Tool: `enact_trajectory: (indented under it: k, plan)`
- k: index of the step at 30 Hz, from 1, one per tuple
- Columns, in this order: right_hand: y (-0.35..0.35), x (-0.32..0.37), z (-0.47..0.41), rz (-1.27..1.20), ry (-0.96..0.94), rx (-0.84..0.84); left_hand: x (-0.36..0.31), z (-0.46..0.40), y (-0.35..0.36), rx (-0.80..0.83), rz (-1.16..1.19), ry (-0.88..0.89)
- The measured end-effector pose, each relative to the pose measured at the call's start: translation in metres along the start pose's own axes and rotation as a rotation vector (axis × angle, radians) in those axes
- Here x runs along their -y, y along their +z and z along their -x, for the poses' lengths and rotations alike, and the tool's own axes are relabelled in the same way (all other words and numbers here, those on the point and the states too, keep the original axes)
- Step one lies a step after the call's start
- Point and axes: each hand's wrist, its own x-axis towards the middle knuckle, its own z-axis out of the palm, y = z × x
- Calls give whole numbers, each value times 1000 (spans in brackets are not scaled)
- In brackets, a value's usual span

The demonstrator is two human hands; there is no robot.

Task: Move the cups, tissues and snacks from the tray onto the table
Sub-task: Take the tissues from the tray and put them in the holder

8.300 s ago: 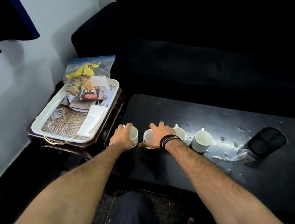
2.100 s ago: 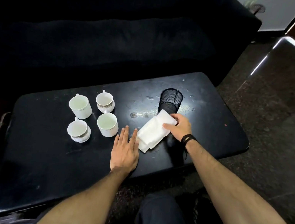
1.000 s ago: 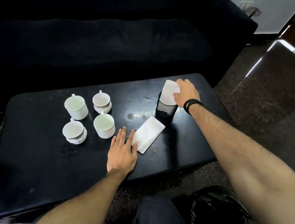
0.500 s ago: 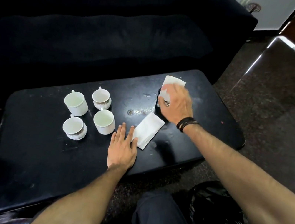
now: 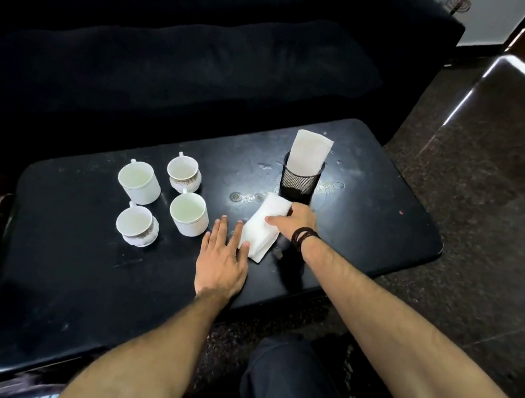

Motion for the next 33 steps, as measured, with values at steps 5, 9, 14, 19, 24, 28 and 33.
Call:
enact_trajectory:
  k: [5, 9, 14, 19, 24, 28, 33]
  plan:
    - [-12, 9, 16, -57, -270, -94, -1, 0, 0, -13, 7, -8]
    - [-50, 32, 21, -73, -411, -185, 0, 0, 1, -16, 9, -8]
    - [-120, 73, 5, -113, -506, -427, 1, 0, 2, -6, 2, -5]
    - [-143, 85, -13, -182, -458, -448, 1, 0, 2, -8, 11, -11]
    - [-131, 81, -25, -171, -442, -405, 0, 0, 3, -21, 7, -20]
    - [-119, 75, -31, -102, -444, -387, 1, 0, 3, -17, 5, -18]
    - [-121, 73, -39, -61, -466, -443, 0, 0, 2, -9, 2, -14]
